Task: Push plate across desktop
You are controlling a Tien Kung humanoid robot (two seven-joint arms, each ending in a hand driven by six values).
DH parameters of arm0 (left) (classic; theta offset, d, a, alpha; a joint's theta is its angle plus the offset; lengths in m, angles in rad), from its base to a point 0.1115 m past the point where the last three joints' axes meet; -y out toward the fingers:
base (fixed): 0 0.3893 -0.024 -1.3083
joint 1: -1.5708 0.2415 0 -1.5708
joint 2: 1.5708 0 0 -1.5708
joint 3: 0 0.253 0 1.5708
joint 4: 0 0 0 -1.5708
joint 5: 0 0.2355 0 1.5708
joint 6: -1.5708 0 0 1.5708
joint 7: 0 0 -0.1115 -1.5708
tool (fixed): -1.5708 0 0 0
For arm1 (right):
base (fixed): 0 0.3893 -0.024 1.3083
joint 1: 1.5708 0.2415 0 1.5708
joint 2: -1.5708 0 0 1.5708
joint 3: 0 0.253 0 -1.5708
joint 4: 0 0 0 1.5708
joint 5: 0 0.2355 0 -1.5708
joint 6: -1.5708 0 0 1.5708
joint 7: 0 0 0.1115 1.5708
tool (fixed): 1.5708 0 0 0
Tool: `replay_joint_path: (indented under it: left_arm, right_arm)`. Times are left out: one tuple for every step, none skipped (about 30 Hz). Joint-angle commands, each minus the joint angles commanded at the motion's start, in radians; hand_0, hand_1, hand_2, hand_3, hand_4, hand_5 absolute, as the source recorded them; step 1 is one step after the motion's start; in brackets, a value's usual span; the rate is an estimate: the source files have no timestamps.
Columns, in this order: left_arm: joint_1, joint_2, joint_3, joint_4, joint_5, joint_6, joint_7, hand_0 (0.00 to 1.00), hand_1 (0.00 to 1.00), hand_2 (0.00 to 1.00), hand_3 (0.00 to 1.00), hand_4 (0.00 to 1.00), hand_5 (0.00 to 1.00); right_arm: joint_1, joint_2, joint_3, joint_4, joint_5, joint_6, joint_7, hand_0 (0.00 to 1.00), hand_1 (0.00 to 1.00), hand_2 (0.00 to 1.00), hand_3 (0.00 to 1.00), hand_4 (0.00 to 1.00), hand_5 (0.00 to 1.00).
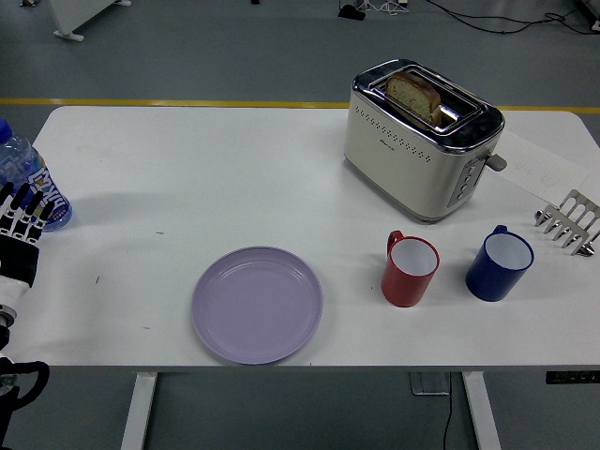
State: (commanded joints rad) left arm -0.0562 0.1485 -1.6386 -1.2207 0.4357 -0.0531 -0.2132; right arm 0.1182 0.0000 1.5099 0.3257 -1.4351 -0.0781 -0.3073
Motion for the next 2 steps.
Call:
replay_joint_path:
  left_arm:
    - [0.001, 0.0, 0.0, 0.001, 0.0, 0.0, 0.0, 0.689, 0.709, 0.684, 0.594, 0.53, 0.998]
    - [0.001, 0.0, 0.0, 0.001, 0.0, 0.0, 0.0, 0.689, 0.709, 0.684, 0.594, 0.53, 0.998]
  right_arm:
    - [-0.001, 0.0, 0.0, 0.0, -0.001, 0.0, 0.0, 0.598, 0.584, 0.639, 0.648, 0.174, 0.665]
    - [-0.001, 0.0, 0.001, 0.0, -0.001, 0.001, 0.0, 0.598, 0.584, 0.639, 0.648, 0.174, 0.665]
